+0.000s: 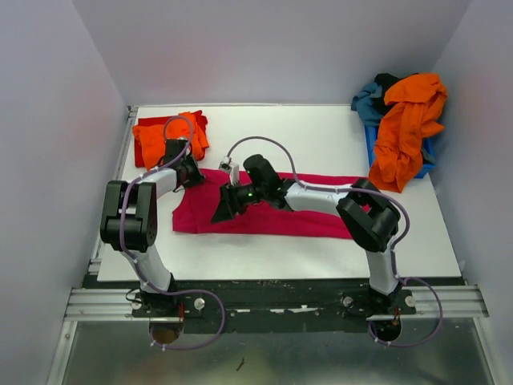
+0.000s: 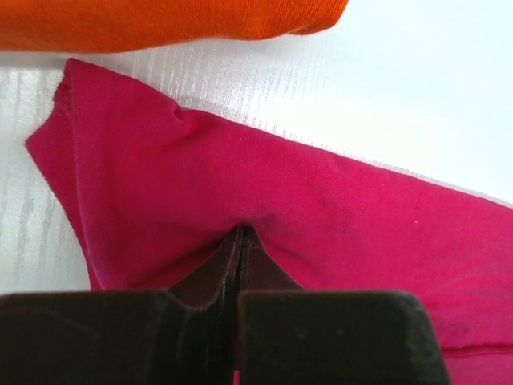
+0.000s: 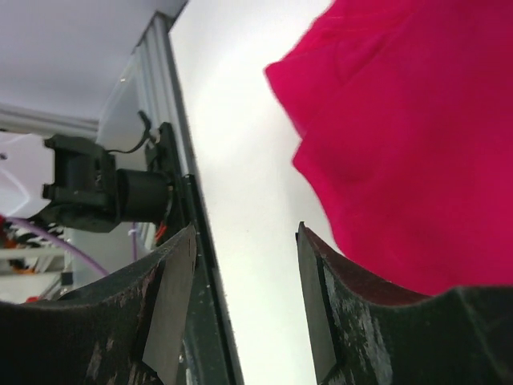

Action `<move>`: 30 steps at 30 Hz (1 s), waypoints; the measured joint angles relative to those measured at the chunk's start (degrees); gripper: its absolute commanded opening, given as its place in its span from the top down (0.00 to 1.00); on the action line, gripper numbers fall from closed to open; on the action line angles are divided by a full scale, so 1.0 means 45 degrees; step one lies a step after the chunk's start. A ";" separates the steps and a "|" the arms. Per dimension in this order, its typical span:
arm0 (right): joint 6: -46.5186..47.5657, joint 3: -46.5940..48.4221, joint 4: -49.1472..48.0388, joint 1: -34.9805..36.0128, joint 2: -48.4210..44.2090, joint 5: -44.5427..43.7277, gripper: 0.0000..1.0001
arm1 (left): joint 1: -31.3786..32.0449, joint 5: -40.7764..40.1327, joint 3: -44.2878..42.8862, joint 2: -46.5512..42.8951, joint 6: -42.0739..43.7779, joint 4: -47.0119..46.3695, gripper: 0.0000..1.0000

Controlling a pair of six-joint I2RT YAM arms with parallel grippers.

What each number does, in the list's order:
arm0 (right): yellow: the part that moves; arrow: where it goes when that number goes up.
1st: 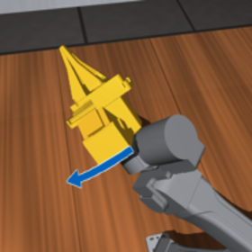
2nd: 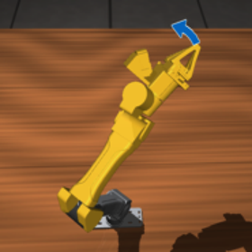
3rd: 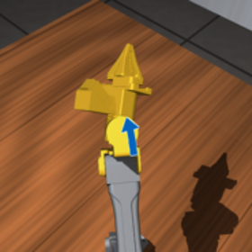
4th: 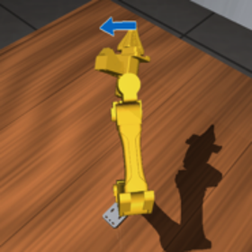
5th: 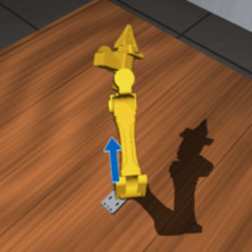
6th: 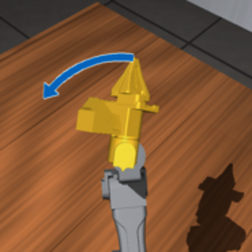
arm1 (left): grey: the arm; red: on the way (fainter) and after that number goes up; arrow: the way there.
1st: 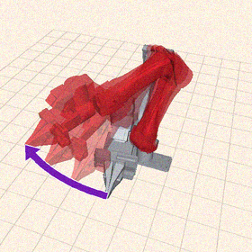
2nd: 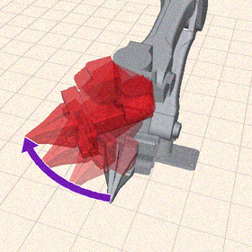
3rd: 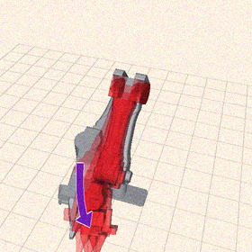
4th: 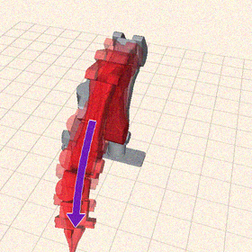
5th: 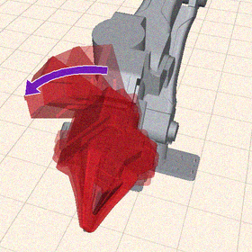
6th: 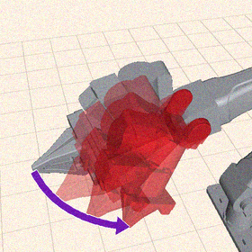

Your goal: Fold and stack the t-shirts

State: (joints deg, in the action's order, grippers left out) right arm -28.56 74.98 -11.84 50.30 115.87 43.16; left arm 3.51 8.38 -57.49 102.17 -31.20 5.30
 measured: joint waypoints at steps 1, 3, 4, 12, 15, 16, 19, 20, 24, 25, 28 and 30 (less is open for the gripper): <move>0.0024 0.0010 0.0068 -0.0044 -0.0063 -0.0335 0.39 | 0.0000 -0.0015 0.0034 -0.0058 -0.0005 0.0000 0.79; 0.0073 -0.0097 0.0379 -0.0155 -0.0291 -0.1049 0.39 | 0.0005 -0.0112 0.0413 -0.0491 -0.0053 -0.0204 0.69; 0.0131 -0.0277 0.0495 -0.0209 -0.0500 -0.1443 0.39 | 0.0078 -0.0214 0.0685 -0.0835 -0.0063 -0.0296 0.68; 0.1044 -0.2846 0.2662 -0.0578 -0.4323 -0.5571 0.84 | 0.0840 -0.1248 0.2074 -0.4163 -0.0389 -0.0743 0.67; 0.1141 -0.3313 0.4027 -0.0835 -0.5459 -0.7582 0.99 | 0.1020 -0.1807 0.2589 -0.5401 -0.0568 -0.0884 1.00; 0.1069 -0.3429 0.4517 -0.0933 -0.5697 -0.8208 0.99 | 0.1078 -0.2040 0.2890 -0.5935 -0.0733 -0.0952 1.00; 0.0913 -0.4041 0.5833 -0.1161 -0.6275 -1.0112 0.99 | 0.1190 -0.2623 0.3837 -0.6902 -0.1015 -0.1205 1.00; 0.0792 -0.4347 0.6256 -0.1253 -0.6499 -1.0715 0.99 | 0.1224 -0.2803 0.4133 -0.7072 -0.1112 -0.1253 1.00; 0.0165 -0.5192 0.7922 -0.1549 -0.7077 -1.2483 0.99 | 0.1331 -0.3429 0.4639 -0.6688 -0.1423 -0.1205 1.00; -0.0029 -0.5275 0.8272 -0.1656 -0.7101 -1.2789 0.99 | 0.1331 -0.3492 0.4619 -0.6479 -0.1467 -0.1214 1.00; -0.0631 -0.5333 0.9199 -0.1987 -0.7067 -1.3546 0.99 | 0.1331 -0.3517 0.4503 -0.5620 -0.1549 -0.1248 1.00; -0.1035 -0.5333 0.9641 -0.2200 -0.6980 -1.3969 0.99 | 0.1336 -0.3512 0.4245 -0.4974 -0.1564 -0.1200 1.00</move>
State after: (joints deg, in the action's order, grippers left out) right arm -33.21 50.98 31.55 40.40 84.47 -19.70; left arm 9.52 -7.42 -38.39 79.79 -38.24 -0.10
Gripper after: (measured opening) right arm 0.012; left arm 0.005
